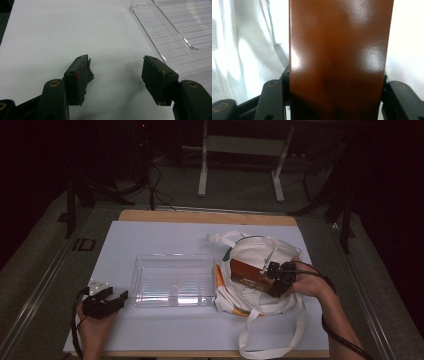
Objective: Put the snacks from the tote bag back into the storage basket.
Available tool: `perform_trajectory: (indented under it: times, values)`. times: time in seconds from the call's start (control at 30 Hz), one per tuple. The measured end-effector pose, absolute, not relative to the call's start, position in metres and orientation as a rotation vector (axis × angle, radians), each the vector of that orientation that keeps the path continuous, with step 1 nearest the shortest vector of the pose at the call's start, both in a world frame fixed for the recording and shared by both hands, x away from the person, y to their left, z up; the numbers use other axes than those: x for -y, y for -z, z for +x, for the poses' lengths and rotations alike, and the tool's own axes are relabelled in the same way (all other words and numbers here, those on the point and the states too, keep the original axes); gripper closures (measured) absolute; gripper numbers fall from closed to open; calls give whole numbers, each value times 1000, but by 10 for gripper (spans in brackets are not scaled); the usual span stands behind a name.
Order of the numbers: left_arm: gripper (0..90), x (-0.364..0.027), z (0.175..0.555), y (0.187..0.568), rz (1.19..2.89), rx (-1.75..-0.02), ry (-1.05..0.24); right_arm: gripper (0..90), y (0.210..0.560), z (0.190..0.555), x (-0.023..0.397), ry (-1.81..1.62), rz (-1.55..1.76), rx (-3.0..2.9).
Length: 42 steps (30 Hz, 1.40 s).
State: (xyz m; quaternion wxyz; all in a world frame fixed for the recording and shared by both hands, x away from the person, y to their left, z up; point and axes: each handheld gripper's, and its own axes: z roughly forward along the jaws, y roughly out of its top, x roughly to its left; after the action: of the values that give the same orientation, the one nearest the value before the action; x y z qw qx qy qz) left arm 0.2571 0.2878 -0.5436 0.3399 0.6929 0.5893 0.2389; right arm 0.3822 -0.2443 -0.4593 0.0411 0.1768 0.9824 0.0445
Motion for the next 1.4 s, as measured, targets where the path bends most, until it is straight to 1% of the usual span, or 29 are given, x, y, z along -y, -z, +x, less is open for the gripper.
perform_trajectory:
  times: [0.93, 1.4]
  values:
    - [392, -288, 257, 544, 1803, -1534, -622, 432, 418, 375, 259, -255, 502, -2955]
    - [392, -288, 257, 544, 1801, -1534, -620, 432, 395, 368, 258, -279, 458, -2926]
